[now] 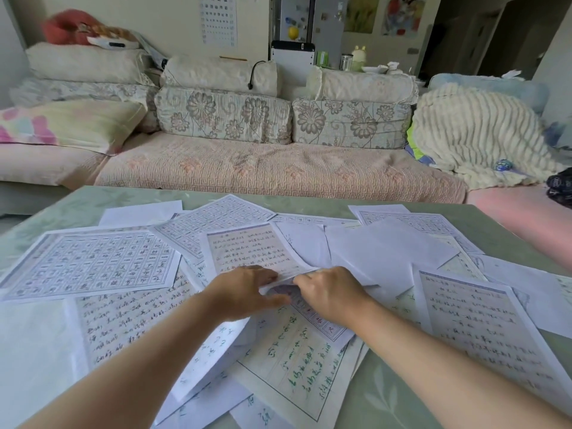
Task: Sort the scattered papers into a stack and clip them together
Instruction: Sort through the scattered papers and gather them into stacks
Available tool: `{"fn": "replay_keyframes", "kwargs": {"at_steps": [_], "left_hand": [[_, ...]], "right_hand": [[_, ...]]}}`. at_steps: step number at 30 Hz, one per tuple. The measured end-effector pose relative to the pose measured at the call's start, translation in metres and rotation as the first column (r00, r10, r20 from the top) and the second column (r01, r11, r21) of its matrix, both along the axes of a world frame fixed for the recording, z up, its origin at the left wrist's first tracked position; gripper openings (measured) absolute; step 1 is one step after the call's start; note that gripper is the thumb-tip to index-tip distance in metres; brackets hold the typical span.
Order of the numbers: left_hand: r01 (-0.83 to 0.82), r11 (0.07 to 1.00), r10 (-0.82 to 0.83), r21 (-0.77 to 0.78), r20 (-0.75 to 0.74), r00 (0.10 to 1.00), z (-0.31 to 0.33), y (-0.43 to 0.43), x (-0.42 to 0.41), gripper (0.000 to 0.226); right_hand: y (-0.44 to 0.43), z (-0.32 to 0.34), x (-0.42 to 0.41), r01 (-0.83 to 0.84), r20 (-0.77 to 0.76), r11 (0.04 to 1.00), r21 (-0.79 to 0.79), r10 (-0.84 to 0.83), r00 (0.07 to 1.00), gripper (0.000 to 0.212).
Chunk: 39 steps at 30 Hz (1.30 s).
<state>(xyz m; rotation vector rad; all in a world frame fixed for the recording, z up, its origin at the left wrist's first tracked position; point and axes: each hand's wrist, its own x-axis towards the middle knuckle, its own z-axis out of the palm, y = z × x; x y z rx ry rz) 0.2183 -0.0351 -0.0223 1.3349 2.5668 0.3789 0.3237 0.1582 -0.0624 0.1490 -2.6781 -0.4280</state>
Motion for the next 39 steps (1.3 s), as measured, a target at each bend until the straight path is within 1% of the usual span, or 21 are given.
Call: {"fn": "replay_keyframes", "kwargs": {"at_steps": [2, 4, 5, 7, 9, 11, 12, 14, 15, 16, 18, 20, 23, 25, 26, 28, 31, 32, 34, 36, 39], "left_hand": [[-0.01, 1.0, 0.01, -0.003, -0.079, 0.997, 0.0, 0.002, 0.005, 0.069], [-0.029, 0.998, 0.037, 0.053, -0.163, 0.986, -0.003, 0.007, 0.006, 0.034], [-0.044, 0.995, 0.06, 0.085, -0.185, 0.981, -0.003, 0.008, 0.007, 0.021], [-0.062, 0.989, 0.087, 0.137, -0.185, 0.979, -0.004, 0.008, 0.008, 0.025], [-0.054, 0.985, 0.079, 0.166, -0.152, 0.985, -0.005, 0.004, 0.005, 0.032], [-0.015, 0.984, 0.034, 0.177, -0.104, 0.994, -0.007, 0.0, 0.003, 0.033], [0.011, 0.984, 0.005, 0.179, -0.089, 0.996, -0.008, -0.003, 0.002, 0.033], [0.044, 0.983, -0.031, 0.179, -0.074, 0.997, -0.009, -0.009, 0.003, 0.034], [0.054, 0.983, -0.042, 0.174, -0.071, 0.997, -0.009, -0.013, 0.004, 0.034], [0.063, 0.985, -0.052, 0.162, -0.072, 0.996, -0.01, -0.016, 0.005, 0.034], [0.078, 0.987, -0.068, 0.144, -0.071, 0.995, -0.013, -0.02, 0.008, 0.035], [0.093, 0.987, -0.084, 0.134, -0.066, 0.994, -0.014, -0.022, 0.012, 0.037], [0.153, 0.983, -0.151, 0.104, -0.023, 0.988, -0.012, -0.022, 0.017, 0.048], [0.154, 0.985, -0.161, 0.08, 0.087, 0.983, -0.006, -0.022, 0.019, 0.062], [0.121, 0.989, -0.133, 0.084, 0.145, 0.981, -0.003, -0.022, 0.02, 0.066], [0.001, 0.984, -0.036, 0.176, 0.196, 0.98, -0.002, -0.021, 0.015, 0.067], [-0.278, 0.914, 0.239, 0.295, 0.163, 0.957, -0.001, -0.016, 0.0, 0.076], [-0.394, 0.862, 0.339, 0.318, 0.214, 0.916, 0.002, -0.016, -0.002, 0.08], [-0.592, 0.723, 0.41, 0.357, 0.468, 0.783, 0.008, -0.014, -0.003, 0.079], [-0.713, 0.62, 0.315, 0.329, 0.728, 0.61, 0.013, -0.01, -0.002, 0.069], [-0.839, 0.468, 0.222, 0.277, 0.882, 0.416, 0.012, -0.006, -0.014, 0.054]], "right_hand": [[-0.006, 0.002, 0.001, -0.084, -0.104, 0.988, -0.127, 0.071, 0.992, 0.025], [-0.01, 0.014, 0.008, -0.091, -0.118, 0.956, -0.279, 0.059, 0.991, 0.009], [-0.011, 0.024, 0.012, -0.014, -0.047, 0.929, -0.37, -0.004, 0.999, 0.021], [-0.009, 0.042, 0.019, 0.197, 0.098, 0.798, -0.569, -0.172, 0.98, 0.04], [-0.001, 0.055, 0.021, 0.349, 0.166, 0.555, -0.755, -0.353, 0.921, 0.04], [0.013, 0.056, 0.018, 0.45, 0.295, 0.234, -0.862, -0.492, 0.819, 0.029], [0.017, 0.055, 0.017, 0.461, 0.398, 0.021, -0.887, -0.472, 0.787, 0.024], [0.024, 0.049, 0.015, 0.416, 0.533, -0.384, -0.824, -0.279, 0.799, 0.018], [0.029, 0.044, 0.012, 0.396, 0.545, -0.489, -0.777, -0.209, 0.812, 0.015], [0.029, 0.044, 0.012, 0.392, 0.547, -0.532, -0.75, -0.167, 0.82, 0.017], [0.03, 0.038, 0.005, 0.413, 0.549, -0.543, -0.731, -0.11, 0.828, 0.024], [0.023, 0.037, -0.002, 0.464, 0.578, -0.498, -0.733, -0.096, 0.811, 0.039], [0.02, 0.025, -0.01, 0.54, 0.608, -0.327, -0.776, -0.158, 0.778, 0.066], [0.017, 0.019, -0.012, 0.55, 0.586, -0.204, -0.81, -0.243, 0.773, 0.084], [0.014, 0.022, -0.01, 0.544, 0.576, -0.187, -0.818, -0.266, 0.773, 0.087], [0.016, 0.022, -0.007, 0.498, 0.529, -0.179, -0.849, -0.285, 0.799, 0.078], [0.021, 0.032, 0.007, 0.41, 0.432, -0.135, -0.902, -0.252, 0.866, 0.04], [0.021, 0.036, 0.012, 0.383, 0.4, -0.118, -0.916, -0.235, 0.886, 0.031], [0.025, 0.038, 0.018, 0.321, 0.339, -0.121, -0.939, -0.195, 0.92, 0.024], [0.028, 0.038, 0.021, 0.278, 0.298, -0.14, -0.95, -0.155, 0.942, 0.025], [0.025, 0.041, 0.022, 0.289, 0.301, -0.152, -0.945, -0.06, 0.952, 0.027]]}}
